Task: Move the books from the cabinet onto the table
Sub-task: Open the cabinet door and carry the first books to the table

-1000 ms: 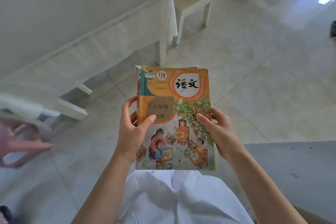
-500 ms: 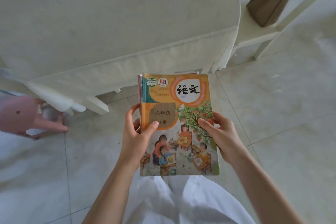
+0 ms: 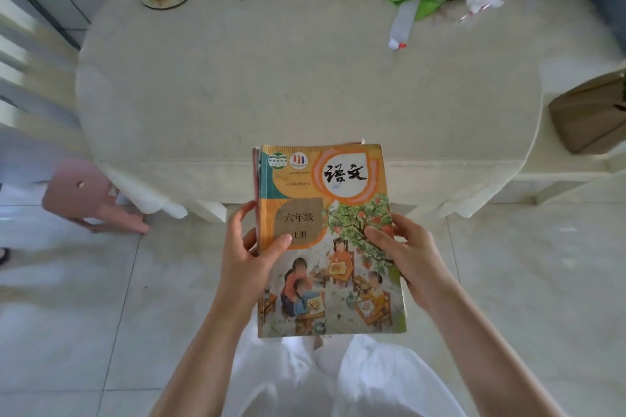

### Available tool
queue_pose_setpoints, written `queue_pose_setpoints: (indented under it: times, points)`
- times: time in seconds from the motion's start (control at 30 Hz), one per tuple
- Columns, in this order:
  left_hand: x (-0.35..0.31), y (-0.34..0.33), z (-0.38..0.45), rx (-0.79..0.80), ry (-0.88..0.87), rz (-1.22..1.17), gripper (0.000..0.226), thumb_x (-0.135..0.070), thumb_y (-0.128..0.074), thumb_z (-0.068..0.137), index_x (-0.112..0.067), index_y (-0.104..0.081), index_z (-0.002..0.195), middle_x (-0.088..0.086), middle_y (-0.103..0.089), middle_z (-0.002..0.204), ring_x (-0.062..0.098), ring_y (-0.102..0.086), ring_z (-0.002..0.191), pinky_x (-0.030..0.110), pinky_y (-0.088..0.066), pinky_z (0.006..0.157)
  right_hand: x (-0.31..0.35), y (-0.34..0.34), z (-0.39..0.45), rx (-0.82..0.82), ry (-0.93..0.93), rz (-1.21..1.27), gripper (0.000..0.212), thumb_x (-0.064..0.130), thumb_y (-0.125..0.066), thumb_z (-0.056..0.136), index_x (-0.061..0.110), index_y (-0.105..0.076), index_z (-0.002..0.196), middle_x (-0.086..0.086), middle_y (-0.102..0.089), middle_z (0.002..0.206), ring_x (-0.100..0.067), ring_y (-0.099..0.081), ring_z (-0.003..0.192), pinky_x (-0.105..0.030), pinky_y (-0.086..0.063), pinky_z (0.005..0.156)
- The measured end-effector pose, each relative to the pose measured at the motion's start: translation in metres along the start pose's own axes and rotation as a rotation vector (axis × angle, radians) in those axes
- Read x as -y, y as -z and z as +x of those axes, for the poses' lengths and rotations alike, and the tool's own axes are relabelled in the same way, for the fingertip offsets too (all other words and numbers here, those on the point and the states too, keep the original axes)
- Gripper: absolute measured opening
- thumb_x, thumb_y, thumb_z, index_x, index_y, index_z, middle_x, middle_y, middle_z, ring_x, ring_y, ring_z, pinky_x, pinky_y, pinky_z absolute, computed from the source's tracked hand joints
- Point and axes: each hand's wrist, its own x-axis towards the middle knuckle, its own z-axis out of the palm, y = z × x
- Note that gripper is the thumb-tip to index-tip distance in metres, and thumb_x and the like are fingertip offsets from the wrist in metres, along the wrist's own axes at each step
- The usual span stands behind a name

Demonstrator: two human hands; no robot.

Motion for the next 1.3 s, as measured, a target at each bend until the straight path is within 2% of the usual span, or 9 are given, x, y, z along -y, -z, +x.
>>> queue_pose_setpoints:
  times: [0.13, 0.3, 0.43, 0.67, 0.8, 0.9, 1.03, 1.2, 1.3]
  points:
    - [-0.011, 0.008, 0.047, -0.02, 0.012, -0.019, 0.065, -0.008, -0.073, 0.083, -0.035, -0.041, 0.132, 0.0, -0.074, 0.103, 0.008, -0.071, 0.093, 0.024, -0.054, 0.077, 0.025, -0.02, 0.044, 0.013, 0.031, -0.063, 0.034, 0.019, -0.072, 0.083, 0.018, -0.064, 0.116, -0.007, -0.066, 0.108, -0.022, -0.073, 0.083, -0.042, -0.061, 0.073]
    - [-0.042, 0.029, 0.122, -0.004, 0.018, -0.014, 0.068, -0.008, -0.073, 0.083, -0.035, -0.039, 0.134, -0.002, -0.073, 0.105, 0.005, -0.071, 0.092, 0.018, -0.057, 0.068, 0.067, -0.057, 0.109, 0.006, 0.051, -0.156, 0.047, 0.022, -0.075, 0.08, 0.018, -0.059, 0.124, -0.006, -0.064, 0.11, -0.022, -0.07, 0.088, -0.041, -0.061, 0.075]
    - [-0.076, 0.05, 0.187, -0.007, 0.021, 0.015, 0.071, -0.008, -0.075, 0.081, -0.035, -0.039, 0.135, -0.004, -0.072, 0.109, 0.003, -0.071, 0.091, 0.017, -0.056, 0.067, 0.105, -0.091, 0.153, 0.018, 0.064, -0.222, 0.059, 0.025, -0.08, 0.075, 0.019, -0.054, 0.128, -0.001, -0.063, 0.111, -0.019, -0.068, 0.089, -0.025, -0.057, 0.062]
    - [-0.124, 0.079, 0.28, 0.072, -0.017, 0.139, 0.046, -0.008, -0.076, 0.079, -0.019, -0.06, 0.121, -0.008, -0.071, 0.109, 0.002, -0.069, 0.093, 0.026, -0.058, 0.084, 0.162, -0.132, 0.225, 0.011, 0.077, -0.224, 0.07, 0.017, -0.087, 0.065, 0.017, -0.052, 0.125, 0.003, -0.062, 0.108, -0.016, -0.067, 0.088, -0.026, -0.054, 0.063]
    - [-0.134, 0.087, 0.31, 0.107, -0.002, 0.138, 0.05, 0.003, -0.077, 0.074, -0.019, -0.059, 0.115, -0.005, -0.07, 0.11, 0.011, -0.071, 0.092, 0.024, -0.058, 0.074, 0.178, -0.138, 0.252, 0.077, 0.145, -0.297, 0.066, 0.012, -0.087, 0.063, 0.016, -0.053, 0.12, 0.008, -0.063, 0.105, -0.01, -0.064, 0.083, -0.023, -0.05, 0.063]
    - [-0.135, 0.085, 0.323, 0.095, -0.048, 0.162, 0.059, 0.011, -0.077, 0.071, -0.02, -0.055, 0.116, -0.006, -0.068, 0.108, 0.003, -0.069, 0.091, 0.018, -0.056, 0.067, 0.183, -0.14, 0.266, 0.091, 0.243, -0.337, 0.069, 0.006, -0.087, 0.061, 0.018, -0.052, 0.12, 0.007, -0.062, 0.108, -0.007, -0.061, 0.087, -0.025, -0.052, 0.067]
    - [-0.123, 0.082, 0.331, 0.013, -0.135, 0.226, 0.056, 0.018, -0.077, 0.065, -0.014, -0.056, 0.106, -0.009, -0.069, 0.092, -0.005, -0.068, 0.077, 0.012, -0.052, 0.062, 0.171, -0.142, 0.275, 0.066, 0.403, -0.34, 0.073, 0.004, -0.091, 0.051, 0.018, -0.056, 0.113, -0.004, -0.065, 0.109, -0.013, -0.065, 0.092, -0.015, -0.052, 0.066]
    - [-0.099, 0.085, 0.335, -0.041, -0.205, 0.349, 0.042, 0.007, -0.086, 0.06, 0.001, -0.068, 0.097, -0.015, -0.069, 0.083, -0.015, -0.064, 0.071, 0.005, -0.046, 0.064, 0.147, -0.14, 0.276, 0.032, 0.458, -0.388, 0.068, 0.046, -0.086, 0.048, 0.015, -0.066, 0.105, -0.002, -0.07, 0.101, -0.013, -0.067, 0.094, -0.038, -0.056, 0.078]
    - [-0.087, 0.087, 0.331, -0.069, -0.223, 0.374, 0.038, 0.001, -0.088, 0.059, -0.011, -0.069, 0.089, -0.023, -0.067, 0.073, -0.019, -0.061, 0.072, 0.003, -0.045, 0.066, 0.138, -0.145, 0.273, 0.021, 0.498, -0.385, 0.06, 0.034, -0.088, 0.052, 0.015, -0.063, 0.103, -0.003, -0.068, 0.099, -0.017, -0.066, 0.093, -0.036, -0.054, 0.078]
